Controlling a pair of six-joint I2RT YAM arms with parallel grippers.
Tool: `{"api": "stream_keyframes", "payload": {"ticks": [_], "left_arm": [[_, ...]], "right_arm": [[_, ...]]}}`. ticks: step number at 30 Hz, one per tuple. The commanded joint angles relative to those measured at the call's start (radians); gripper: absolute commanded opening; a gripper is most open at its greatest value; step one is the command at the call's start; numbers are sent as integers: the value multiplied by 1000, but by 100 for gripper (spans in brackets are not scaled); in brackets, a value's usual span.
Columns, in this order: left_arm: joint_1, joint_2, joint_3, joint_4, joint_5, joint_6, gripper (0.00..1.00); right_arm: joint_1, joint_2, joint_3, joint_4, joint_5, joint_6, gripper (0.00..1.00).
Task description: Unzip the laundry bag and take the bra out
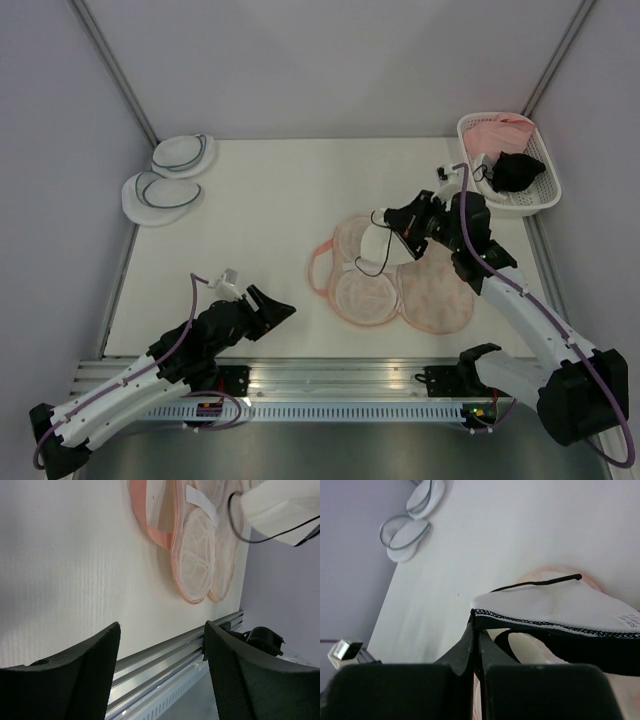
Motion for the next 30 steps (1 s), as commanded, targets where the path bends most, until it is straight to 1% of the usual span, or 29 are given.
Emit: {"api": "stream_keyframes", "payload": {"ticks": [1,4,6,7,9,10,13,14,15,19,20,21,23,24,27,29,30], "left_arm": [[-3,-9,6,-9,-22,-10,72],[-1,-9,17,-12,-19,2,72],[-3,-9,26,-15,-19,7,72],[-1,-9,27,-15,-17,8,73],[-3,-9,32,-21,-14,11,73],[-3,-9,32,-22,-10,11,73],[-1,-7,30,-24,0,8,73],[-3,-6,30,-25,0,8,73],[-3,-3,30,-27,0,10,73],[-1,11,38,-29,3,7,73],[-1,17,41,-32,3,11,73],[-1,22,47,-32,3,11,73],[0,45,56,-33,1,14,73],[-1,51,61,-36,0,16,73],[-1,85,72,-38,-7,16,73],[0,108,75,-36,-11,14,73],[-1,114,76,-36,-16,13,73]], "right_arm": [[-22,-32,140,-140,168,-30,0],[-54,9,260,-194,301,-45,0],[-98,57,336,-201,343,-42,0],[-117,72,360,-196,405,-40,1],[-154,109,418,-184,441,-22,0],[-202,156,438,-172,441,-13,0],[-296,261,527,-161,458,19,0],[-315,287,558,-144,438,27,0],[-370,334,575,-120,440,45,1],[-445,462,662,-63,441,59,0],[-459,491,712,-61,441,70,0],[-488,547,737,-53,432,82,0],[-520,595,785,-38,423,124,0],[-536,644,805,1,418,131,0],[-588,745,907,-9,435,138,1],[-597,788,965,-9,472,118,1],[-605,839,989,-27,478,113,0]]}}
